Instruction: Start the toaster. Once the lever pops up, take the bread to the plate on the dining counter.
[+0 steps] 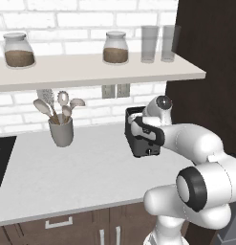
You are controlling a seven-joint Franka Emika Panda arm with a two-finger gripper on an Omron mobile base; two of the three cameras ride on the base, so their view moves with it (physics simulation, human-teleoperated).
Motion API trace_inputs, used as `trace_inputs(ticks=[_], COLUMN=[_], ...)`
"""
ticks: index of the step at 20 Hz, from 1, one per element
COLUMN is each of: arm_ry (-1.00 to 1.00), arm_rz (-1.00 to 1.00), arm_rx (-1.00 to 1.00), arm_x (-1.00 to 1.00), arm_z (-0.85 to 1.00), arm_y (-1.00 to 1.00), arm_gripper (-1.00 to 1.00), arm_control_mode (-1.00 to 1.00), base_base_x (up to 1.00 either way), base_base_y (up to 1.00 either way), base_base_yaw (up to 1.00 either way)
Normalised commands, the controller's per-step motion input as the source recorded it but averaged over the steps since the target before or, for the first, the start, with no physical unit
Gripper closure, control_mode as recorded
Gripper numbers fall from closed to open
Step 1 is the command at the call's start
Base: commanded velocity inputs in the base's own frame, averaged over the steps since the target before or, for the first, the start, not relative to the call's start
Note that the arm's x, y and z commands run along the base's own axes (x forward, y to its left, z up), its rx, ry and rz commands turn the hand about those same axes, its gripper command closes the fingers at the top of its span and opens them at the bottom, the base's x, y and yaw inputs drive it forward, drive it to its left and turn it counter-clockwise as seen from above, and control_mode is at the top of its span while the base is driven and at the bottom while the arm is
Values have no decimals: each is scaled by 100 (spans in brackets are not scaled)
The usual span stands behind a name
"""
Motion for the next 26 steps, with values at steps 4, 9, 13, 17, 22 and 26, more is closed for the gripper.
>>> trace_inputs(ticks=[4, 9, 13, 17, 22, 26], arm_ry=[0, 0, 0, 0, 0, 0], arm_rz=[0, 0, 0, 0, 0, 0], arm_rx=[0, 0, 0, 0, 0, 0], arm_x=[0, 0, 0, 0, 0, 0], arm_z=[0, 0, 0, 0, 0, 0], arm_y=[0, 0, 0, 0, 0, 0], arm_gripper=[-100, -100, -100, -100, -100, -100], arm_control_mode=[-100, -100, -100, -100, -100, -100], base_base_x=[0, 0, 0, 0, 0, 0], base_base_y=[0, 0, 0, 0, 0, 0], base_base_yaw=[0, 0, 0, 0, 0, 0])
